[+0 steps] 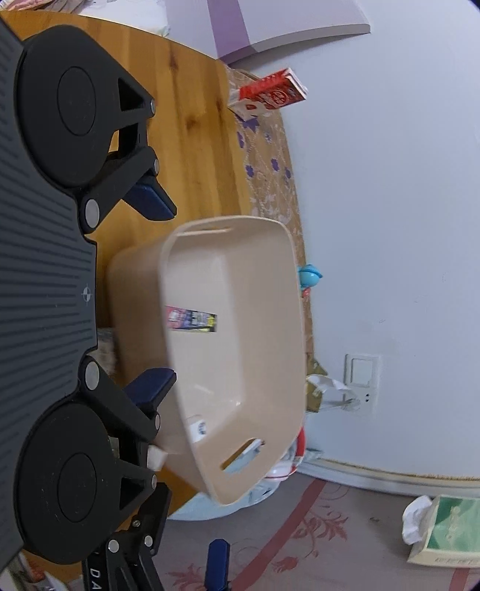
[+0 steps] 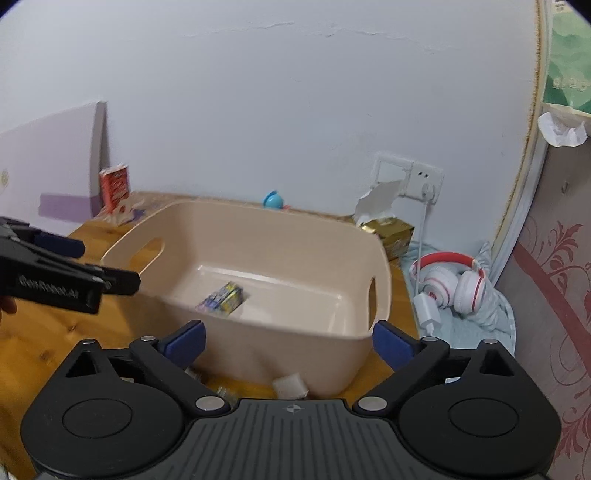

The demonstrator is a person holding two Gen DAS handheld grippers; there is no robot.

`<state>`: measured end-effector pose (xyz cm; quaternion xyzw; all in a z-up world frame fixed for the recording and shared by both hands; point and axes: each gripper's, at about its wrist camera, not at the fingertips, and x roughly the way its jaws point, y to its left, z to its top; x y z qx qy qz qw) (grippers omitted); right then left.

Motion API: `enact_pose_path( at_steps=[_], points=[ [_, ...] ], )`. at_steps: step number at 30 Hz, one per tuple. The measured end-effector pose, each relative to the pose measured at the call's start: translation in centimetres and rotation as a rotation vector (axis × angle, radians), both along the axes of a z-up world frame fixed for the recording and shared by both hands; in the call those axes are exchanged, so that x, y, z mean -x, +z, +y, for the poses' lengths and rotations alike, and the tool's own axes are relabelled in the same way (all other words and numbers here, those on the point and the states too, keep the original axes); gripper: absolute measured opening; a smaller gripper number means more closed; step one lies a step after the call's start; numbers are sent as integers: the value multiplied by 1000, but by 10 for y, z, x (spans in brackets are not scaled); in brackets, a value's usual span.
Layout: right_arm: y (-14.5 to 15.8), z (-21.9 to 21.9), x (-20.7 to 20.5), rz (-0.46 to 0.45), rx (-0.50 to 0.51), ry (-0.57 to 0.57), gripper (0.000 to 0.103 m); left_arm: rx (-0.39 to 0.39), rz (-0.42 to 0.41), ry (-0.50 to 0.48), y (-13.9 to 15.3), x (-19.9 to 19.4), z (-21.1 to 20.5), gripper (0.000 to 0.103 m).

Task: Organize objects
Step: 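Open both grippers to drop the boxes into the basket, then grasp the round tin with left gripper while right gripper grasps the green herb bag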

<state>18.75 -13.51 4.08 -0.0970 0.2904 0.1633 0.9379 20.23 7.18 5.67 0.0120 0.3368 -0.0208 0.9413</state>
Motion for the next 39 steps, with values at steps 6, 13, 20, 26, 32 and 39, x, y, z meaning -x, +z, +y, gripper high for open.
enact_pose_path(
  at_steps=[6, 13, 20, 26, 32, 39],
  points=[
    [-23, 9, 15, 72, 33, 45, 102, -42, 58, -16, -30, 22, 16, 89],
    [-52, 25, 20, 144, 89, 91, 102, -113, 134, -53, -75, 29, 26, 89],
    [-66, 33, 15, 174, 135, 114, 97, -96, 178, -86, -100, 23, 30, 89],
    [-72, 38, 9, 187, 158, 133, 80, -13, 178, -103, -106, 10, 37, 89],
    [-71, 38, 5, 197, 166, 152, 53, 83, 200, -123, -109, -2, 44, 75],
    [-69, 36, 5, 193, 166, 161, 47, 74, 208, -115, -108, -11, 48, 69]
  ],
)
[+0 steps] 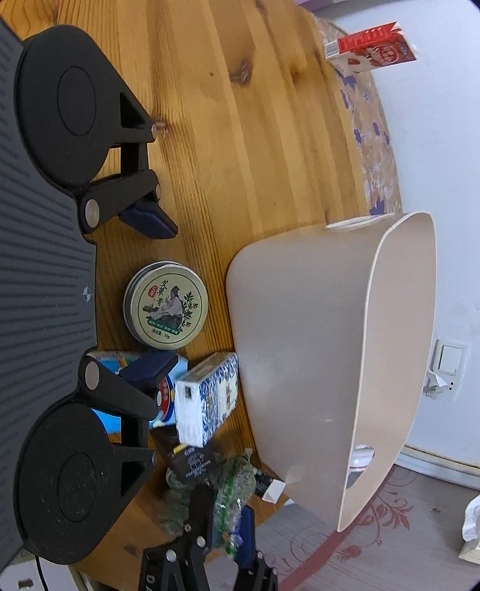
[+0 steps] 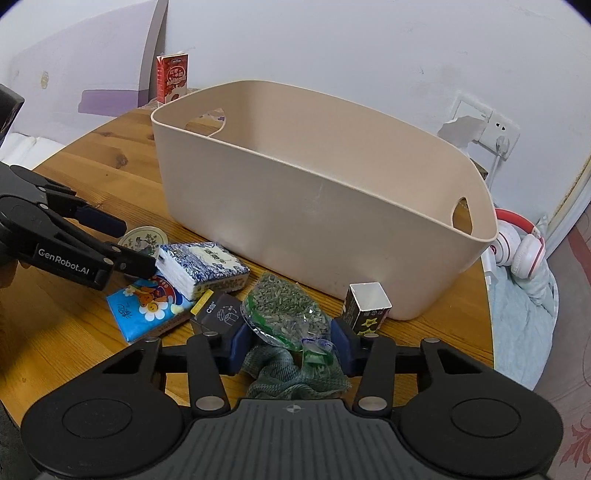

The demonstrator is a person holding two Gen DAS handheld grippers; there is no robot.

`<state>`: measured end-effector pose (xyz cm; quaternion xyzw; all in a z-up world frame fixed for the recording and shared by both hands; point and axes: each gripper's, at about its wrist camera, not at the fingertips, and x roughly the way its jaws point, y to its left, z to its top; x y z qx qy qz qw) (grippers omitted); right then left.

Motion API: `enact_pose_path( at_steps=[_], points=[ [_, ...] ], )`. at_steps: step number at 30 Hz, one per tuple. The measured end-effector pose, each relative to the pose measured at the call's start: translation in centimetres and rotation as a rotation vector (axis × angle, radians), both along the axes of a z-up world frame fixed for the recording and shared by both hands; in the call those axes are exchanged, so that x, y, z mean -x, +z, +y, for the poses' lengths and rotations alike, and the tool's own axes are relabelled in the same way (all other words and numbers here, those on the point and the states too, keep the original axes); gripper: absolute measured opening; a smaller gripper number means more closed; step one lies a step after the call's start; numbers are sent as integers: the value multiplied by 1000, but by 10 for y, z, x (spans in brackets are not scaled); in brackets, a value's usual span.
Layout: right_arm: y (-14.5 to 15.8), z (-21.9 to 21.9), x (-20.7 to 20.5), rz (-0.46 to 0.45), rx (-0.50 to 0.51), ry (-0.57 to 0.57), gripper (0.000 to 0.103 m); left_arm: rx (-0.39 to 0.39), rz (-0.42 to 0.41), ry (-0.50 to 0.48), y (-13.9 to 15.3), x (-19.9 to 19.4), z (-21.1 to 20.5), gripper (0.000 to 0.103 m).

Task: Organize objects
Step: 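Grasp the round tin with left gripper while right gripper grasps the green herb bag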

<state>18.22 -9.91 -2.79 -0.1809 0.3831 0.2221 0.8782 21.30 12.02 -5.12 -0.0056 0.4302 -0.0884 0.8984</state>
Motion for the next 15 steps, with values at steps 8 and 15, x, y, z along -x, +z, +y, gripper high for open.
enact_pose_path(
  at_steps=[8, 15],
  points=[
    [3, 4, -3, -11, 9, 13, 44, -57, 4, -38, -8, 3, -5, 55],
    [7, 0, 1, -20, -24, 16, 39, -22, 2, -26, -8, -1, -7, 55]
  ],
)
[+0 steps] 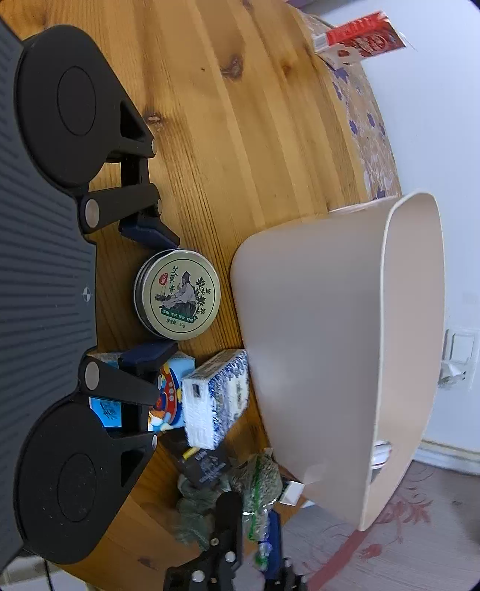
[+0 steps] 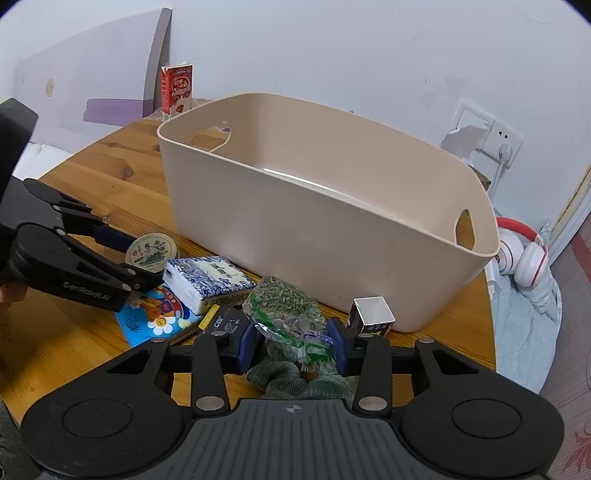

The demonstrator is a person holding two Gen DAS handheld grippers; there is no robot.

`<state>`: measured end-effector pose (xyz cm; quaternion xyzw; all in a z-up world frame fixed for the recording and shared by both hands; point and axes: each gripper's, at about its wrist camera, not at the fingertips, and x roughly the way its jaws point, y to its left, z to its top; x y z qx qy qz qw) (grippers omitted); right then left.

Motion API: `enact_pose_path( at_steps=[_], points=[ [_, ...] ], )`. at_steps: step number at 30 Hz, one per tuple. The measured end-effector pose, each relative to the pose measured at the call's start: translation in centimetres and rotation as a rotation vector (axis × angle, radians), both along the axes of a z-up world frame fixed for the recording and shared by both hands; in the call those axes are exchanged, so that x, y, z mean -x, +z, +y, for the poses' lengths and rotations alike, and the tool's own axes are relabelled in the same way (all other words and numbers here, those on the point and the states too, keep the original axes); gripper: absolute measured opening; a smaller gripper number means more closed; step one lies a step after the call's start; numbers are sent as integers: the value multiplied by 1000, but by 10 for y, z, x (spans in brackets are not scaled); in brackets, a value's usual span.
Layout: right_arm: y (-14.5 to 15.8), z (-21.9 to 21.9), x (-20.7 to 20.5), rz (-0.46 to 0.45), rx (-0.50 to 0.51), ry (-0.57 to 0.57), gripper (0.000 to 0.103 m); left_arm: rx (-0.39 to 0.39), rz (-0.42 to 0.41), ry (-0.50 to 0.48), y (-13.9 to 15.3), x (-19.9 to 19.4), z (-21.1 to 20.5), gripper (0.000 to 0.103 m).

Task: Organize objects
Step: 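Grasp the round tin with left gripper while right gripper grasps the green herb bag, then lift the tin and herb bag and carry them over the basket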

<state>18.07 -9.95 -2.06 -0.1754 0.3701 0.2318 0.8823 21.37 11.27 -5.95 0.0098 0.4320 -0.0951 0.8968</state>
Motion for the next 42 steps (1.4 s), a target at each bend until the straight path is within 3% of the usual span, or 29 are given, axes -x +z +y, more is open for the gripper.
enact_pose_path(
  at_steps=[4, 17, 25, 35, 42],
  points=[
    [8, -4, 6, -17, -18, -1, 39, 4, -24, 9, 7, 9, 0, 55],
    [52, -30, 26, -98, -146, -45, 38, -4, -162, -53, 72, 55, -13, 55],
    [80, -47, 26, -173, -204, -88, 38, -49, -269, -47, 113, 53, -21, 55],
    [102, -57, -10, -245, -231, -147, 38, -70, -309, -2, 140, 1, -34, 55],
    [91, -46, -49, -227, -190, -174, 38, -54, -223, 48, 127, -56, -44, 55]
  ],
)
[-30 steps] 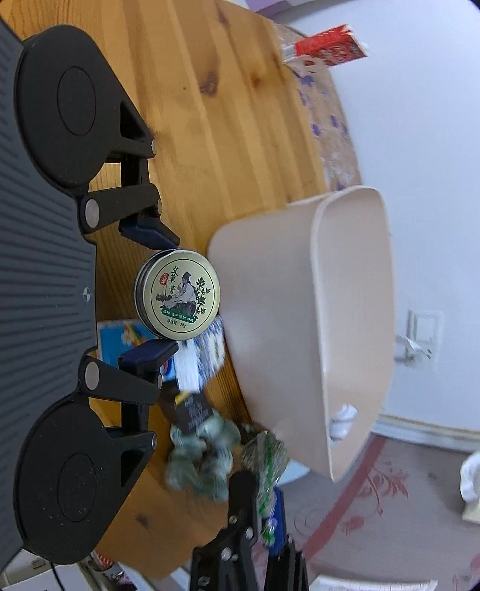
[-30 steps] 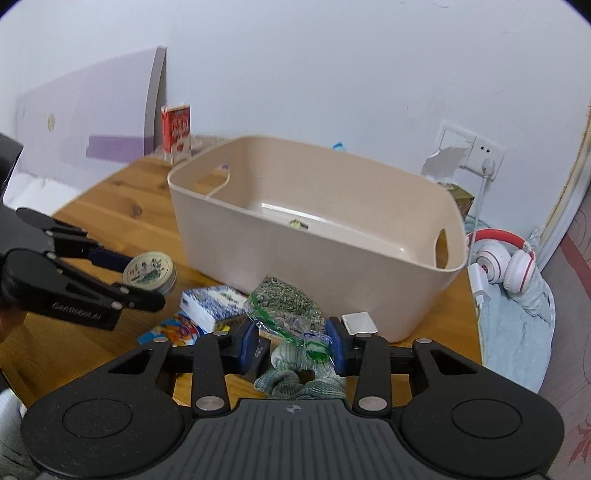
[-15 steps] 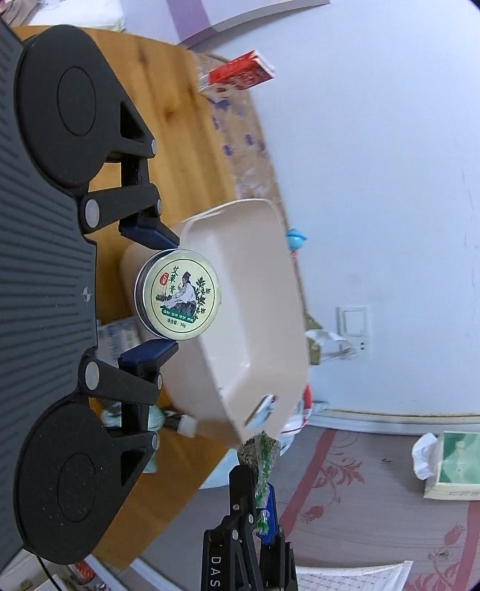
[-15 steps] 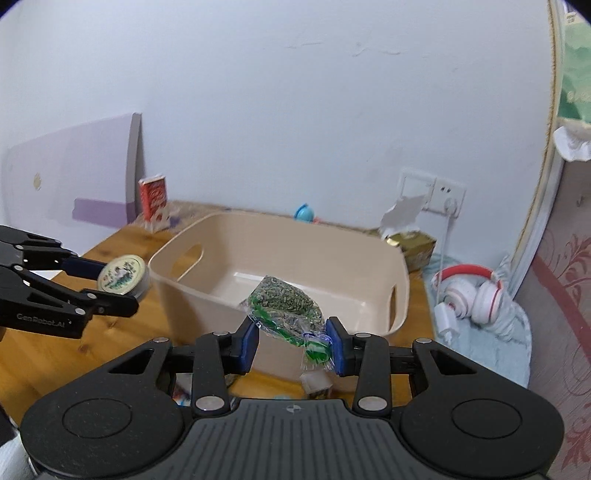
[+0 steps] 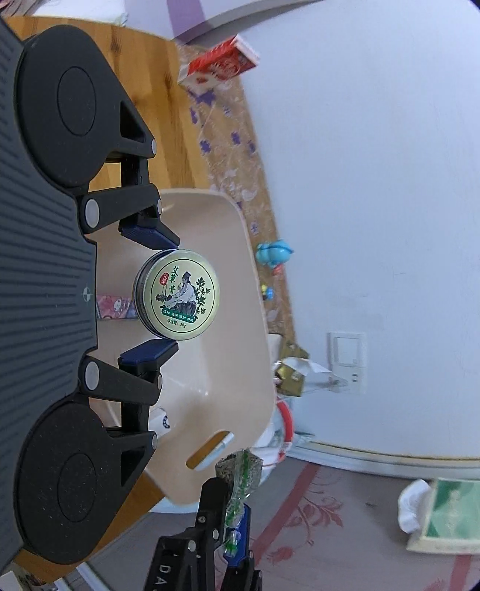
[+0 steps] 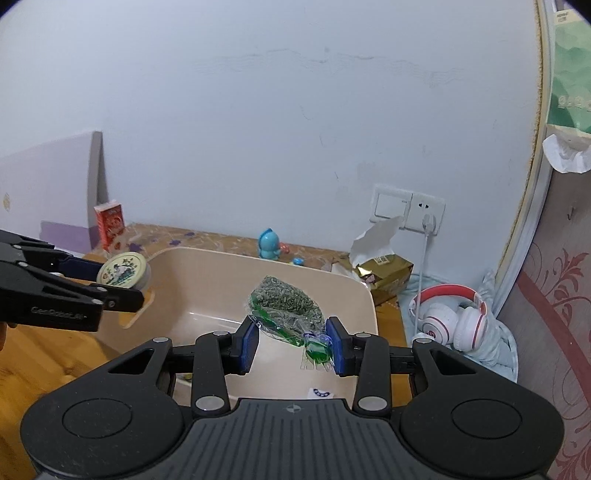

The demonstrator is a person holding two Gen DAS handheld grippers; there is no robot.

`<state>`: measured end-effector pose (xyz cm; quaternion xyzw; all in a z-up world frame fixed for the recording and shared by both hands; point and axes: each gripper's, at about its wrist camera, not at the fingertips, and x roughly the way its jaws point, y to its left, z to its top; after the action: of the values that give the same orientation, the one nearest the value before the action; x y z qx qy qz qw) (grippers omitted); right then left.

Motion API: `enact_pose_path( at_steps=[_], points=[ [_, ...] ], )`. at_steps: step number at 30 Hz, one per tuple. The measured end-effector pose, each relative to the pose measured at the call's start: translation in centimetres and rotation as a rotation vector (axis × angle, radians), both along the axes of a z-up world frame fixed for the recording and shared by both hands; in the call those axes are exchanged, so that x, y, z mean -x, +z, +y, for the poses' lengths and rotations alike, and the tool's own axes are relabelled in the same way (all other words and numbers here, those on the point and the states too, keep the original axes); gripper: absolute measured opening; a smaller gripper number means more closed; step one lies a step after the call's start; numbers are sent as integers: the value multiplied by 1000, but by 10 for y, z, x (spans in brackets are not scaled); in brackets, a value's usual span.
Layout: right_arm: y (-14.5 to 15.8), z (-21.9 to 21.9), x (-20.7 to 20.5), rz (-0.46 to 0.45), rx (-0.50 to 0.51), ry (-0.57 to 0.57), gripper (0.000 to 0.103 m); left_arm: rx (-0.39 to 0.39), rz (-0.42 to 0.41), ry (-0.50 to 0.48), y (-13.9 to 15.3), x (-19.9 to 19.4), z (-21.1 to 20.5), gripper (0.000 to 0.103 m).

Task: Organize objects
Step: 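Lift the tin and herb bag and carry them over the basket, then open both grippers to drop the tin and bag into the basket, then grasp the blue cartoon tissue pack with left gripper while right gripper grasps the green-white cloth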

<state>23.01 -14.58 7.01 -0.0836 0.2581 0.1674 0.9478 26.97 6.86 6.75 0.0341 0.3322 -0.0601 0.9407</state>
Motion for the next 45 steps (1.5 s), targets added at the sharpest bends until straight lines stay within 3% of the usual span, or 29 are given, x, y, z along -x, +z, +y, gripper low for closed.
enact_pose_path(
  at_steps=[13, 14, 15, 23, 26, 28, 32, 36, 45],
  points=[
    [-48, 13, -58, 156, 76, -41, 39, -41, 216, 42, -61, -59, -17, 55],
    [-51, 13, -60, 168, 77, -44, 51, -34, 222, 43, -62, -59, -17, 55],
    [-52, 13, -61, 173, 76, -48, 51, -26, 224, 43, -63, -59, -16, 55],
    [-31, 4, -38, 116, 14, -63, 80, 43, 112, 72, -26, -32, 1, 79],
    [-17, 1, -20, 81, -11, -62, 94, 50, 66, 88, -10, -15, 8, 82],
    [-9, -1, -6, 54, -19, -62, 98, 55, 44, 99, -2, -4, 13, 83],
    [2, -7, 19, 23, -39, -56, 103, 71, 14, 109, 9, 23, 20, 87],
    [6, -11, 41, 16, -39, -55, 103, 37, -17, 101, 10, 51, 18, 89],
    [-15, -16, 79, 59, 14, -44, 103, 16, 5, 49, -18, 108, 14, 90]
  ],
)
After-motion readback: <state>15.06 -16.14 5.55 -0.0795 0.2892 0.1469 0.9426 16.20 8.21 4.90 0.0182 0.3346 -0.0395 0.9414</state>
